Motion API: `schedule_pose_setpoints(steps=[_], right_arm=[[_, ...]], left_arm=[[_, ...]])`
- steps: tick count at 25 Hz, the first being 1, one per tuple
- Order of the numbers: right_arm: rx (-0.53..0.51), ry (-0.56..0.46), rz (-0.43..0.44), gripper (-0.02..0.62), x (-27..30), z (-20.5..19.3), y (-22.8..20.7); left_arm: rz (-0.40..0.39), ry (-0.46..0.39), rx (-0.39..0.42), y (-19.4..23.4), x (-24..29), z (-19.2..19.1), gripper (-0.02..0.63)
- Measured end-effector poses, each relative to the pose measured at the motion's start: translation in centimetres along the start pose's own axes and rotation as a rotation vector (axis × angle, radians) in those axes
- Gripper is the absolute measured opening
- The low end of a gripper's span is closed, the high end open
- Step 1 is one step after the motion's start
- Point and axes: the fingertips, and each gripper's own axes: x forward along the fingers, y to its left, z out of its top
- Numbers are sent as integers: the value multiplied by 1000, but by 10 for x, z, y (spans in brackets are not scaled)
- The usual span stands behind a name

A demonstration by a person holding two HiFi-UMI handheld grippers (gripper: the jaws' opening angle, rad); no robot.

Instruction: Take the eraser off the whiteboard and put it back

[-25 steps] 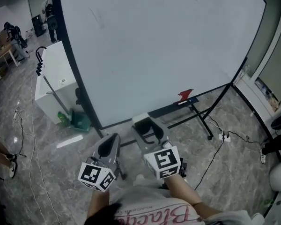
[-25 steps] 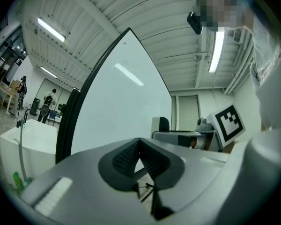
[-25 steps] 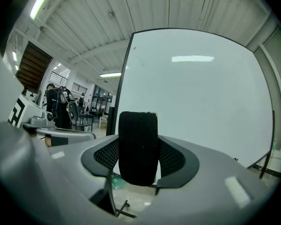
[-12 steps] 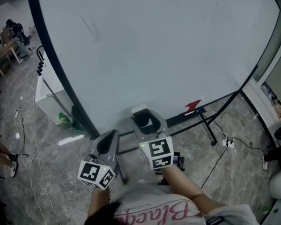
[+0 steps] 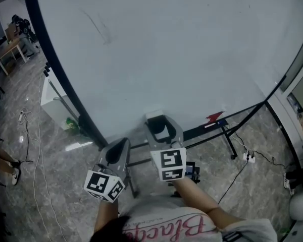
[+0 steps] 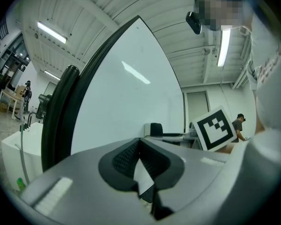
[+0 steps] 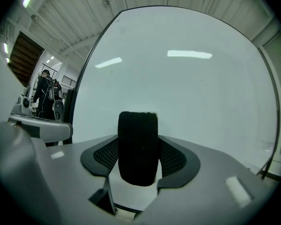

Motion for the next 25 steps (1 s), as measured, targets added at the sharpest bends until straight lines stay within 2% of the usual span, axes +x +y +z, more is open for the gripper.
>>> schedule_pose_setpoints(steps=[4, 9, 13, 15, 20, 25], right_arm=[[-9, -12, 6, 250, 1, 1, 2], [4, -26, -10, 310, -7, 1, -4], [14, -21, -29, 303, -24, -4, -6], [23, -17, -36, 254, -36, -7, -4], [59, -24, -24, 4, -69, -11, 8], [109, -46, 21, 2, -106, -10, 30]], left_arm=[[-2, 0, -5, 0, -2, -1, -2], [-15, 2, -11, -6, -8, -2, -1], [-29, 3, -16, -14, -15, -3, -2], [-39, 4, -21, -20, -20, -5, -2], [-69, 16, -28, -40, -35, -10, -2], [-98, 29, -38, -61, -60, -15, -2]])
